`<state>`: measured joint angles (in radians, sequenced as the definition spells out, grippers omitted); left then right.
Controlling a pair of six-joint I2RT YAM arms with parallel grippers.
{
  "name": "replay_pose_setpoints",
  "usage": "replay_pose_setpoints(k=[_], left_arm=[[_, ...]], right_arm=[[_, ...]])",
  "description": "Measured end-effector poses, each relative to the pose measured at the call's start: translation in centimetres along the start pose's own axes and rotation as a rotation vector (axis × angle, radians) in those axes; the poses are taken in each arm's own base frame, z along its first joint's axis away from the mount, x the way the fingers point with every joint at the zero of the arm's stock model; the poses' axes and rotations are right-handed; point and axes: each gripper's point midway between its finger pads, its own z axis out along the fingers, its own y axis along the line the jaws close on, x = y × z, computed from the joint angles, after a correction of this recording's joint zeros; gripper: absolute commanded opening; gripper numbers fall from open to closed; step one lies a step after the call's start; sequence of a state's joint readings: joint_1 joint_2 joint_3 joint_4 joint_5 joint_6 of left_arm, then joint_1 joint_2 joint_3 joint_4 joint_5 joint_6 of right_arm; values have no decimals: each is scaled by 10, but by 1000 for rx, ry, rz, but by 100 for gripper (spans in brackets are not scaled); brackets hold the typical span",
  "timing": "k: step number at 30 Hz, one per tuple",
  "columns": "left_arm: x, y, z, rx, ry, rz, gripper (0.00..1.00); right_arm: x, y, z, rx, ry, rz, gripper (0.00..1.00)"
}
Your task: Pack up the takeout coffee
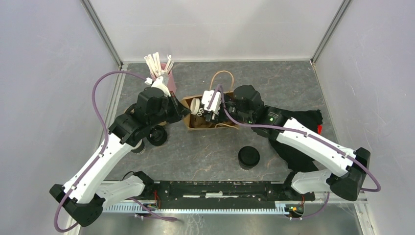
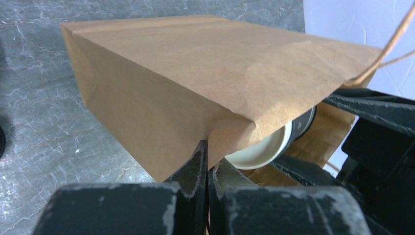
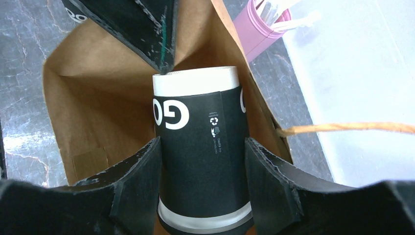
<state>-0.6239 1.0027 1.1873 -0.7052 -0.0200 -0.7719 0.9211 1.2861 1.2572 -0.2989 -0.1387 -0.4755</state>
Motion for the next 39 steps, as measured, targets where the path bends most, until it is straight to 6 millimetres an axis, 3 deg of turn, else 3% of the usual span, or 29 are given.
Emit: replay_pose_setpoints(k=[9,20,27,31,35,39], left_arm=[[13,12,-8,-28,34,2,2],[11,17,-8,-58,28,3,2],[11,16,-8,-58,28,3,2],[12,15,-9,-54,34,2,2],[10,17,-10,-78,42,3,10],[3,18,-10,-124,38,6,25]], right_arm=[[-5,-3,-4,-73,-19,24,50],[-24,4,-21,-157,-103,-8,49],[-72,-19,-27,-98,-230,16,49],[-87,-25,-28,-78,-281,48,48],[-109,-42,-29,-38,-314,66,48],[-137,-66,-42,39,-356,50,48]])
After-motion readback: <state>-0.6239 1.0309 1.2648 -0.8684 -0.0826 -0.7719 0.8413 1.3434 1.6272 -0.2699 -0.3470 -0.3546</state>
